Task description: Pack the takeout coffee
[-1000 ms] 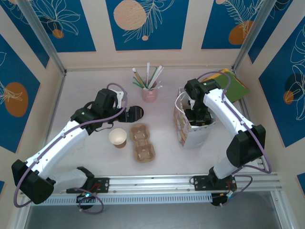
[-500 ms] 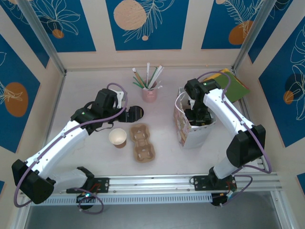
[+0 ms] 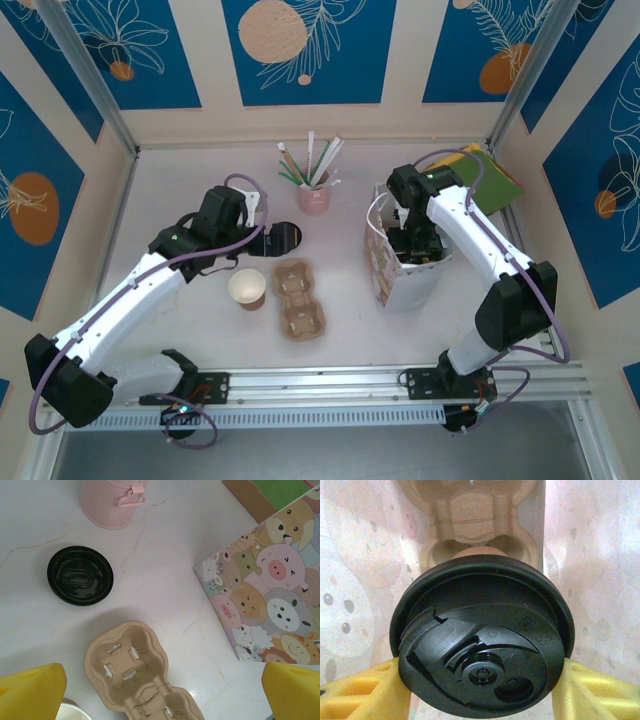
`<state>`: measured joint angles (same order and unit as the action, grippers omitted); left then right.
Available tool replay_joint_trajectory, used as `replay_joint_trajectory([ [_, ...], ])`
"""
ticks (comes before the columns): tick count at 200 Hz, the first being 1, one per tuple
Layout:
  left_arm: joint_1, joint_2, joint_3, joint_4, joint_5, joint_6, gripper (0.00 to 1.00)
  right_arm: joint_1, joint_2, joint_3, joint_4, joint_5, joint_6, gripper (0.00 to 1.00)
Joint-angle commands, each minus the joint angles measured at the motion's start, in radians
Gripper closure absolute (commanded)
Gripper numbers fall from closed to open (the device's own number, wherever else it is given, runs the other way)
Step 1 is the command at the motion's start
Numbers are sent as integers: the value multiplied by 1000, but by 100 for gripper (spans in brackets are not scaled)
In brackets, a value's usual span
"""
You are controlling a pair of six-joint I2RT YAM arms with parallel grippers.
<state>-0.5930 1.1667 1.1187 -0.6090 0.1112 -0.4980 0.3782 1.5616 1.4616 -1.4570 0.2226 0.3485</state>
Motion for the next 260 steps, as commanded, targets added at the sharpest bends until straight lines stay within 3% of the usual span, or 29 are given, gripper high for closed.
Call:
replay_joint_trajectory([
  [1, 5, -7, -1, 3, 13, 3, 0, -2, 5, -9, -9, -28, -4, 36],
  [260, 5, -8, 1, -3, 16, -4, 0, -16, 11, -64, 47, -31, -8, 36],
])
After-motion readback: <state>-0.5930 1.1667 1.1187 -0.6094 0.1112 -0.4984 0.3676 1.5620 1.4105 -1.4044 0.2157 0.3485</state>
